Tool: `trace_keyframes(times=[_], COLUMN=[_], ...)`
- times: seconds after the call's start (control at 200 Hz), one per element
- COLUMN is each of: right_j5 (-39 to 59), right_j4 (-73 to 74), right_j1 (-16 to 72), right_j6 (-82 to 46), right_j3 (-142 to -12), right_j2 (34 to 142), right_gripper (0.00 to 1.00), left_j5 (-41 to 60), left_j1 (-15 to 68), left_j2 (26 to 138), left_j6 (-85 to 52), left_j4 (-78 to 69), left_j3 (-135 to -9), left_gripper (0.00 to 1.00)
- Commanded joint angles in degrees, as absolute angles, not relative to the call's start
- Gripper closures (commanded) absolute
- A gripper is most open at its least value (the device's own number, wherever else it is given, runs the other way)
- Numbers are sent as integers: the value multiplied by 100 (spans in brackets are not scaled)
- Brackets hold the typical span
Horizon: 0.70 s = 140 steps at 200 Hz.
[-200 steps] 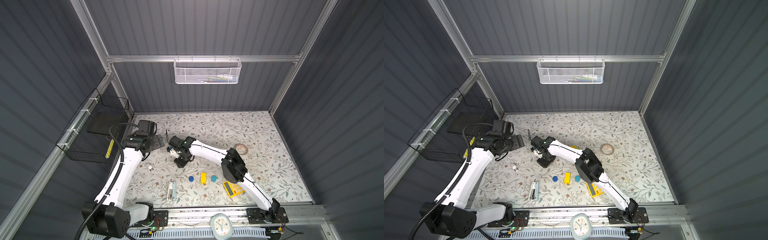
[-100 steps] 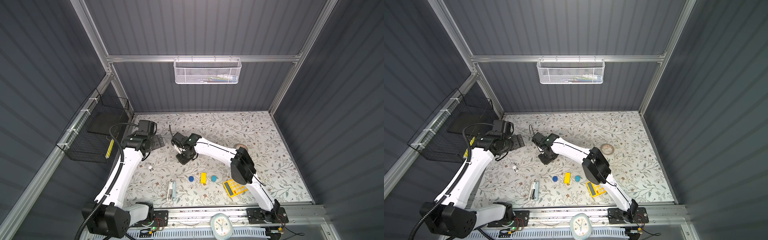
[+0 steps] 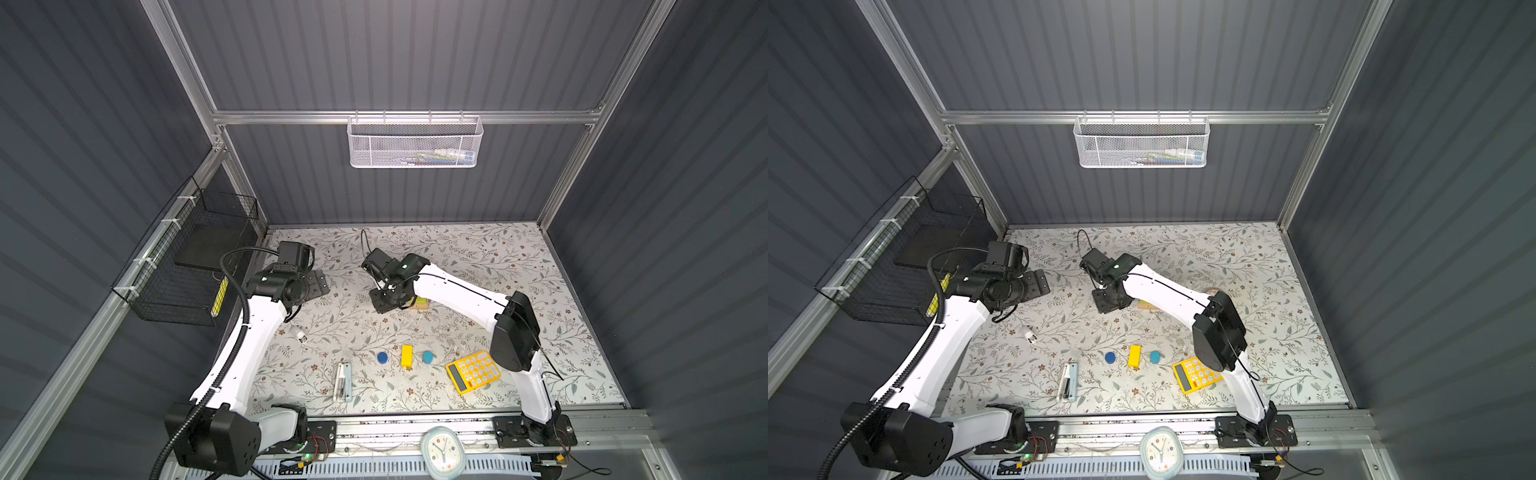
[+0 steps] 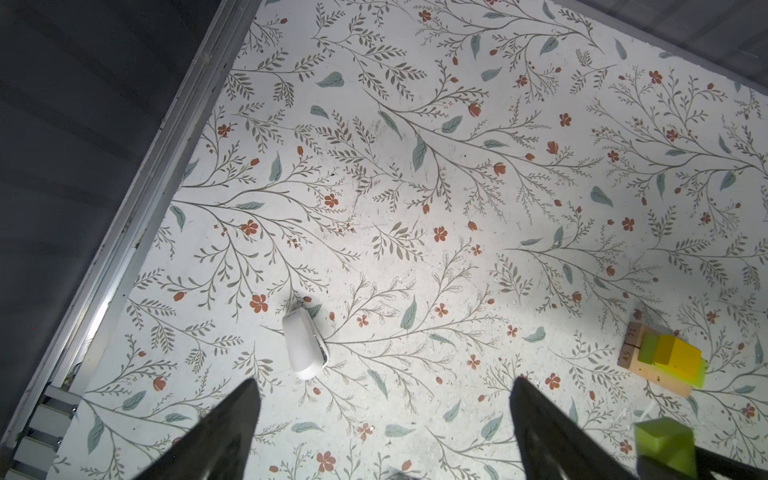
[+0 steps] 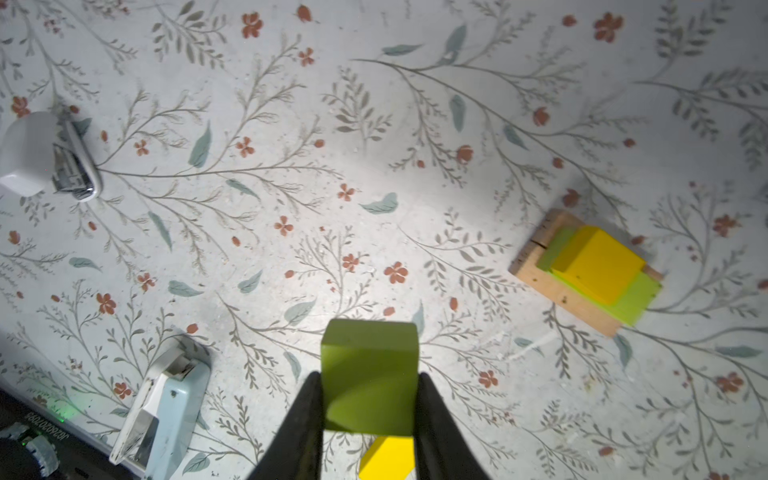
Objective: Build the wood block tower
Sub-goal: 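Lift and carry the lime-green cube with the right gripper over the tower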
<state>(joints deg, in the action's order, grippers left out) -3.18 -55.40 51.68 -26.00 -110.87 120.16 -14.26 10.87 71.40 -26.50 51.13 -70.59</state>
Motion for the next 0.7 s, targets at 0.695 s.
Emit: trace_keyframes(times=[0.695], right_j5=[-897], right_j4=[-5017], right_j1=[3929], right_j6=[-3830], right_j3=[-9288], right_j2=[11161], right_gripper=[100], left_j5=[-1063], left_j1=[1055], left_j2=[7748], left_j6=[-2689], left_j4=[4878], left_j3=[-7036], left_gripper=[12])
